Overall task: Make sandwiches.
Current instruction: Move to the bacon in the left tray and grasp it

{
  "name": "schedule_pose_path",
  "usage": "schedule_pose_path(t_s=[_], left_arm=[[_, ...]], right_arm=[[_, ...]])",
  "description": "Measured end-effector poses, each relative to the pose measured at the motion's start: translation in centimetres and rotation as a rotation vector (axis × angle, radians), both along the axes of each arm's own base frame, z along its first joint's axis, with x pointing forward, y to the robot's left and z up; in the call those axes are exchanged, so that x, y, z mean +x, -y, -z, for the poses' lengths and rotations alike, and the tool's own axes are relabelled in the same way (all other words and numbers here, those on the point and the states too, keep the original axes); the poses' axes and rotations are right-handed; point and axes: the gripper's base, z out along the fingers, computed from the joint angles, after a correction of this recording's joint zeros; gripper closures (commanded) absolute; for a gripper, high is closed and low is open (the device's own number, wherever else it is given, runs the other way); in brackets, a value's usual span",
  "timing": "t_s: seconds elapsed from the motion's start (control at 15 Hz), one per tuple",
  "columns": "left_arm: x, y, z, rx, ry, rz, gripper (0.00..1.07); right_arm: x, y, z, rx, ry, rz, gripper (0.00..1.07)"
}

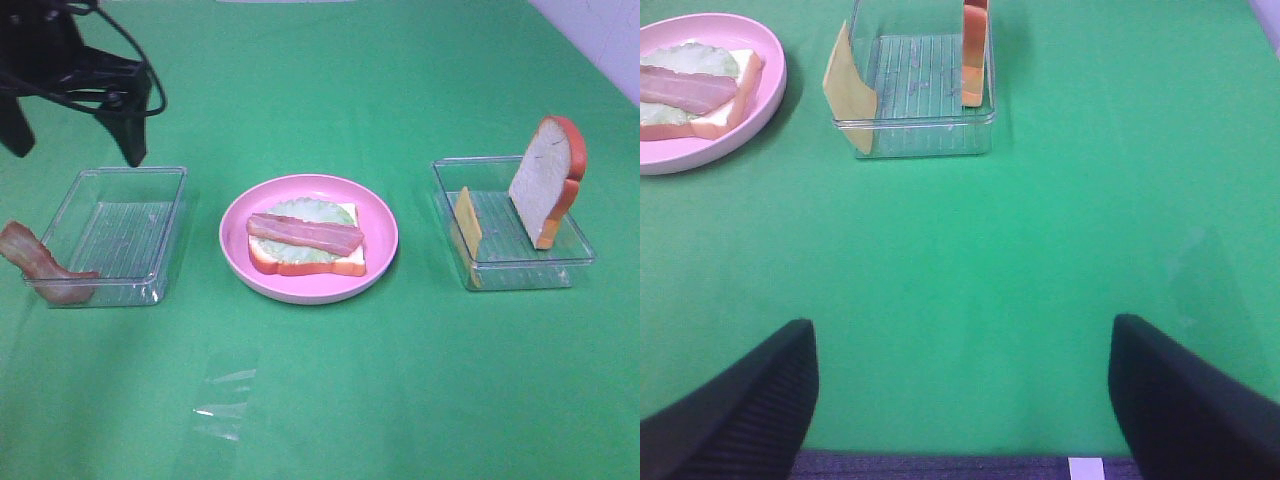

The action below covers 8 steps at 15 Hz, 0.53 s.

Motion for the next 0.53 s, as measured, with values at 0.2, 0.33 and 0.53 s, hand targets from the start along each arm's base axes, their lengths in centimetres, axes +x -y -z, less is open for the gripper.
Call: schedule_pose_path(t_s=[0.2,0.33,0.53], left_arm=[[-0.4,-4.1,0.9,0.022,-0.043,-0.096,0.06],[-0.1,-5.8,1.9,0.029,-0.075,-0.134,0.06],[0.9,-7.3,4.3,0.04,-0.139,-0.152,0.06]], right_arm=[[0.0,0.0,0.0,0.0,0.0,0.0,0.3],[0.0,0.0,0.0,0.0,0.0,0.0,0.3],[0.0,0.0,0.0,0.0,0.0,0.0,0.3]])
